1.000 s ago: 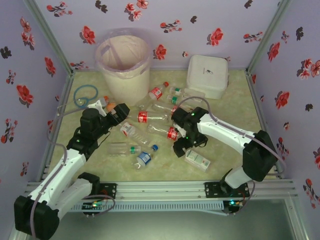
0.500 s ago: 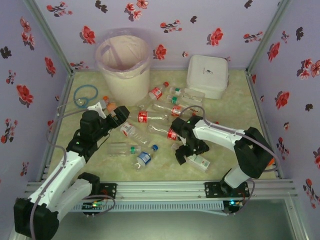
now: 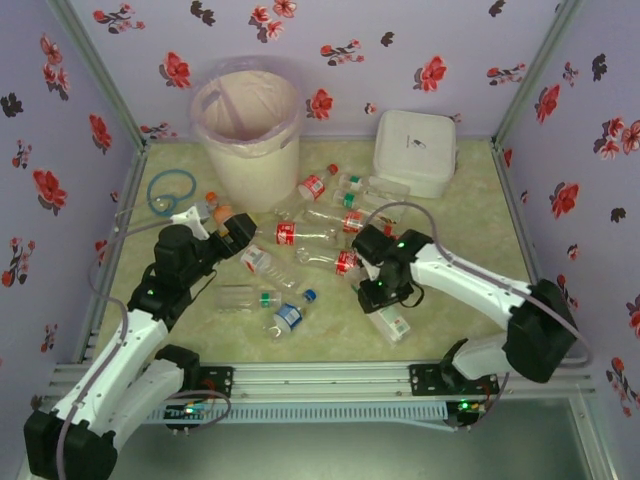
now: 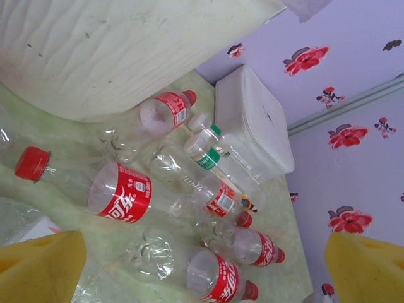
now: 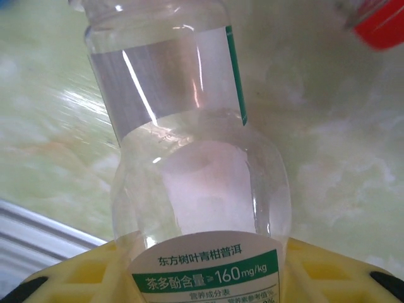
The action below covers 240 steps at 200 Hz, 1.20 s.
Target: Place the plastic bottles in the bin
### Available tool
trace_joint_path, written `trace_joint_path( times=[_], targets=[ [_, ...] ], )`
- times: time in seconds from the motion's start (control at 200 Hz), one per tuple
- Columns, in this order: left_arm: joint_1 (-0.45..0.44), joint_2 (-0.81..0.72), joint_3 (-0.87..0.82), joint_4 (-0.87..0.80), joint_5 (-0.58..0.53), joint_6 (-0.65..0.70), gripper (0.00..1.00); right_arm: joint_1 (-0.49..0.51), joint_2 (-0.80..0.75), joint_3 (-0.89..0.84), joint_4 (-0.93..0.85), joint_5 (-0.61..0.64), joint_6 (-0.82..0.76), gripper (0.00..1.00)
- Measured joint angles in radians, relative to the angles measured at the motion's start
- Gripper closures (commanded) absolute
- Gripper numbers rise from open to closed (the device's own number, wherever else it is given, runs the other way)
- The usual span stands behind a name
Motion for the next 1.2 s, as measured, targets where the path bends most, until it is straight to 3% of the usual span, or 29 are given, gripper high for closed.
trace_joint_path(
  times=[0.185, 0.32, 0.445, 0.56, 0.645, 0.83, 0.94, 1.125, 1.2],
  targets=[
    [-0.039, -0.002, 0.000, 0.034, 0.031, 0.006, 0.05, -0.119, -0.145, 0.069, 0.179, -0.163, 0.047, 0.63],
    [-0.135, 0.047, 0.006, 0.109, 0.050, 0.019, 0.10, -0.238, -0.165, 0.072, 0.418, -0.289, 0.180, 0.67],
    [-0.251, 0.158, 0.050, 0.135, 0.058, 0.074, 0.08, -0.314, -0.119, 0.070, 0.624, -0.384, 0.330, 0.69],
    [-0.349, 0.274, 0.118, 0.167, 0.066, 0.129, 0.00, -0.325, -0.066, 0.068, 0.758, -0.455, 0.428, 0.72],
    [-0.399, 0.372, 0.203, 0.174, 0.070, 0.171, 0.00, -0.325, -0.043, 0.060, 0.828, -0.488, 0.477, 0.74],
    [-0.435, 0.520, 0.338, 0.186, 0.072, 0.230, 0.00, -0.325, -0.031, 0.048, 0.904, -0.510, 0.529, 0.76],
    [-0.435, 0.570, 0.374, 0.171, 0.056, 0.253, 0.08, -0.325, -0.029, 0.042, 0.939, -0.517, 0.551, 0.76],
    [-0.436, 0.605, 0.395, 0.149, 0.040, 0.288, 0.29, -0.325, -0.018, 0.041, 0.983, -0.529, 0.565, 0.76],
    [-0.436, 0.605, 0.400, 0.138, 0.033, 0.293, 0.35, -0.325, -0.010, 0.041, 0.990, -0.532, 0.565, 0.69]
  ],
)
